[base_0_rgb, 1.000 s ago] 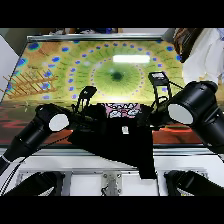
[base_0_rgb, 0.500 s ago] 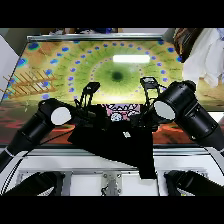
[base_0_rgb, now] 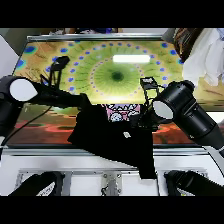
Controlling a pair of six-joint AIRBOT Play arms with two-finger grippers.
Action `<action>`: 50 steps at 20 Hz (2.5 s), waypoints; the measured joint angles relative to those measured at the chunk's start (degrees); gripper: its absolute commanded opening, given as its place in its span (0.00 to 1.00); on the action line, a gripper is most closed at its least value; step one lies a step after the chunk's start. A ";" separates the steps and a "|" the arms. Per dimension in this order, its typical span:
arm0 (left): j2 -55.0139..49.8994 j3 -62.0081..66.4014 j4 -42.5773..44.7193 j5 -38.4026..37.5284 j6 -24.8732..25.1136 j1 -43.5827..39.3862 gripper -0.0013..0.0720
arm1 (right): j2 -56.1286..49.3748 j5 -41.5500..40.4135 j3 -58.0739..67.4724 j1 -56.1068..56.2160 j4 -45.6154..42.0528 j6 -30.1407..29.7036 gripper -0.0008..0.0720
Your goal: Fold the clothes and pants, and hang the long-sleeved shirts on hangers.
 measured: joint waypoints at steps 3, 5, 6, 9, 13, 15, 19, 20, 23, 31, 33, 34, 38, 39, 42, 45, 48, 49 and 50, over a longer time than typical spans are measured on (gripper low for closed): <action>-0.02 -2.43 1.18 1.03 2.97 8.98 0.87 | -0.13 0.17 0.00 0.00 0.00 0.00 0.04; -0.02 -4.66 3.52 2.58 4.87 14.62 1.00 | -0.13 0.17 0.00 0.00 0.00 0.00 0.04; -0.02 -5.81 5.05 3.65 5.99 17.49 1.00 | -0.13 0.17 0.00 0.00 0.00 0.00 0.04; -0.04 -8.66 8.92 8.63 8.98 25.44 1.00 | -0.13 0.20 0.00 0.00 0.00 0.00 0.04; -1.27 -11.06 11.28 19.30 11.23 35.45 1.00 | -0.13 0.33 0.00 0.00 0.00 0.00 0.04; -4.28 -9.99 11.72 22.97 12.68 39.26 1.00 | -0.13 0.33 0.00 0.00 0.00 0.00 0.04; -14.71 -3.61 12.17 26.75 15.37 42.75 1.00 | -0.13 0.31 0.00 0.00 0.02 0.00 0.04; -17.73 -1.62 13.11 27.12 15.76 42.75 1.00 | -0.13 0.31 0.00 0.00 0.00 0.00 0.04; -27.30 4.83 18.95 27.96 16.11 41.00 1.00 | -0.13 0.31 0.00 0.00 0.02 0.00 0.04; -46.45 21.11 31.01 27.50 12.79 36.81 1.00 | -0.13 0.24 0.00 0.02 0.02 0.00 0.04; -48.87 23.23 33.22 26.16 12.02 36.65 1.00 | -0.13 0.26 0.00 0.00 0.02 0.00 0.04; -49.96 23.96 34.21 25.42 11.54 36.70 1.00 | -0.13 0.26 0.00 0.02 0.02 0.00 0.04; -52.76 25.16 36.33 24.44 10.64 37.03 1.00 | -0.13 0.26 0.00 0.02 0.02 0.00 0.04; -53.33 25.27 36.54 24.30 10.49 37.07 1.00 | -0.13 0.26 0.00 0.02 0.02 0.00 0.04; -54.53 25.55 37.24 24.52 10.16 37.18 1.00 | -0.13 0.28 0.00 0.02 0.02 0.00 0.04; -55.21 25.62 37.33 24.83 9.99 37.59 1.00 | -0.13 0.28 0.00 0.00 0.00 0.00 0.04; -55.54 25.53 37.35 24.48 9.29 37.83 0.75 | -0.13 0.26 0.00 0.02 0.02 0.00 0.04; -55.58 25.53 37.38 24.41 9.14 37.88 0.75 | -0.13 0.26 0.00 0.02 0.00 0.00 0.04; -55.63 25.51 37.40 24.28 8.72 37.90 0.67 | -0.13 0.26 0.00 0.00 0.00 0.00 0.04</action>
